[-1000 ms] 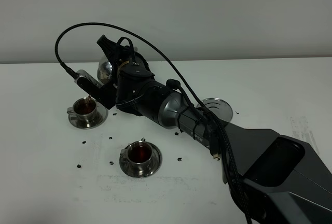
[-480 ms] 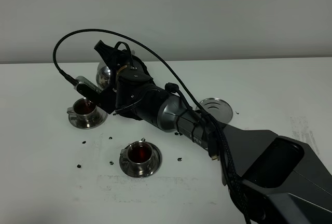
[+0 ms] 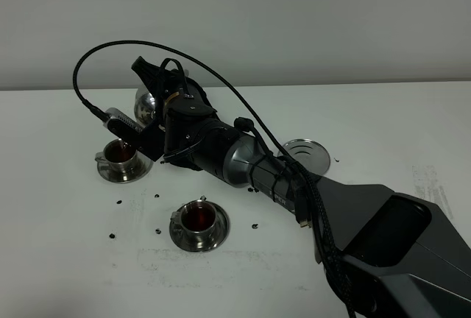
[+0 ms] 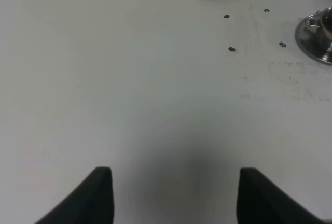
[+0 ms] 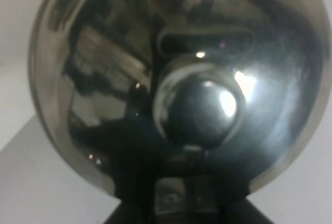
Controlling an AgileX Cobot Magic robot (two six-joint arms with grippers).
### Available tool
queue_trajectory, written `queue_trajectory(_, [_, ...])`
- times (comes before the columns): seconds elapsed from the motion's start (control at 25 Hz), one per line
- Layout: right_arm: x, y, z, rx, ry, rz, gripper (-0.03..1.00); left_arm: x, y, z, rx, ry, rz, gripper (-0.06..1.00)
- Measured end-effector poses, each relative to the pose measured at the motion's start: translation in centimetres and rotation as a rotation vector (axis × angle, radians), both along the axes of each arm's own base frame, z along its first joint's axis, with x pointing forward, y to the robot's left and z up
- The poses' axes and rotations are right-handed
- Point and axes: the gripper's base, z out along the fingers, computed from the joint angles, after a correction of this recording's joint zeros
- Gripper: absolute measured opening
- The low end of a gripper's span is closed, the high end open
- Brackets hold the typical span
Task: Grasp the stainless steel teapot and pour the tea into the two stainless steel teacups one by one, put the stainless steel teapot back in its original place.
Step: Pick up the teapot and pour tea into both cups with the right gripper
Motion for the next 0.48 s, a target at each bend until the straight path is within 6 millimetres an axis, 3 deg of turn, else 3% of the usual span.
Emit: queue_trajectory(0.48, [-0.17, 0.03, -0.45, 0.072, 0.065, -0.023, 0.18, 0.00, 0.00, 0.00, -0.001, 0.000, 0.001, 0.53])
